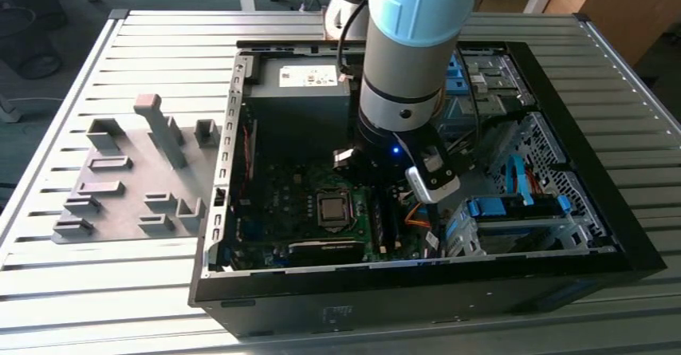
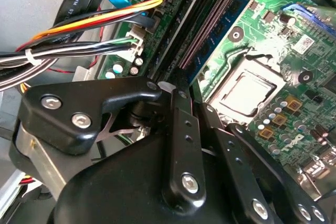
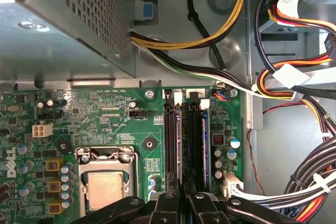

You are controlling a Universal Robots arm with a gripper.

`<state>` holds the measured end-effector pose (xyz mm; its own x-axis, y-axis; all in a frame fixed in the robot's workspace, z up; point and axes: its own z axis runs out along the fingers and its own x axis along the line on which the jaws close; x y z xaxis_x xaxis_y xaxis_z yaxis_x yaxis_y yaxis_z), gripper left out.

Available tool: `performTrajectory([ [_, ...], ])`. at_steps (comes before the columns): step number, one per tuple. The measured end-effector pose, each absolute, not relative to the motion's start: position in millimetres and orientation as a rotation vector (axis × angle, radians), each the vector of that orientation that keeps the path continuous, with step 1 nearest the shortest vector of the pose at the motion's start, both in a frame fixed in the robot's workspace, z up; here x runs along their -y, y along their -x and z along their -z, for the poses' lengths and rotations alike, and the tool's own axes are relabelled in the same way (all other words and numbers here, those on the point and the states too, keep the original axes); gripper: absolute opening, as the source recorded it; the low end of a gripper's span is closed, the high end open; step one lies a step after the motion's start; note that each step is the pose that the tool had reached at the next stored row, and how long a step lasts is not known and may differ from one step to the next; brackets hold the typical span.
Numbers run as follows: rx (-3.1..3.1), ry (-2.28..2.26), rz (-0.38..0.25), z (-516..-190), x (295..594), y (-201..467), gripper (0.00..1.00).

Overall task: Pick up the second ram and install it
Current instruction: 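Insert the second ram into the second slot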

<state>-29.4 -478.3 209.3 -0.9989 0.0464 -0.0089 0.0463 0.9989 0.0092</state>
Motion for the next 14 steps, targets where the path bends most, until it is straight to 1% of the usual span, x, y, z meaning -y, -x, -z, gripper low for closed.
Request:
performTrajectory([
  [14,-3.132,-0.073,-0.016,-216.7,478.3,29.3,0.14],
])
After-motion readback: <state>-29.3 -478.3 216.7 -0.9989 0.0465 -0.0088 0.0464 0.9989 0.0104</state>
